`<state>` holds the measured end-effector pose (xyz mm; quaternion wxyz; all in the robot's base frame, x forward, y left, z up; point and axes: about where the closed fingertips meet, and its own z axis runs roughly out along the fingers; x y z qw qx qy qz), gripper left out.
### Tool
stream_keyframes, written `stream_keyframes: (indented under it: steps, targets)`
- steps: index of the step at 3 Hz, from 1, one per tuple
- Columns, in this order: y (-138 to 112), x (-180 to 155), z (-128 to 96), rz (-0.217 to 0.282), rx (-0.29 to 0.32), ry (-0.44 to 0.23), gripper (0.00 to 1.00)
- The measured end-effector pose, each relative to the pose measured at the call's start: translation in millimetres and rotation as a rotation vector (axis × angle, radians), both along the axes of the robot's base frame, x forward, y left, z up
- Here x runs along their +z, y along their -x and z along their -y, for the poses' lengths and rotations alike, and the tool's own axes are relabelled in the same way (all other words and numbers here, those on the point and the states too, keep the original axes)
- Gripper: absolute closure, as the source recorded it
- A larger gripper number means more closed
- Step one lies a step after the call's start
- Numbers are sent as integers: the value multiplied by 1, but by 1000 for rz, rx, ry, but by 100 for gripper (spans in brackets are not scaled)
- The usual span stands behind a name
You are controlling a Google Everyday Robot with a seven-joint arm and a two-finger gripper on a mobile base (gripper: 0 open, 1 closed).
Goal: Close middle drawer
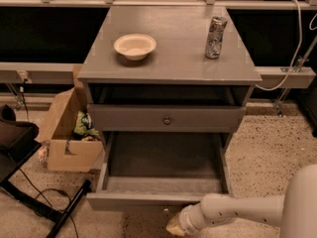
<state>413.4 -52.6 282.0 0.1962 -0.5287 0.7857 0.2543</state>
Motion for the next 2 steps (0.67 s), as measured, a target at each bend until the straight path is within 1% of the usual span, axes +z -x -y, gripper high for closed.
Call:
stream_keyframes:
  steps: [1, 2]
  targets:
    - [0, 0, -2, 2, 3, -1, 100]
    - [-38, 8, -18, 16, 29, -13, 100]
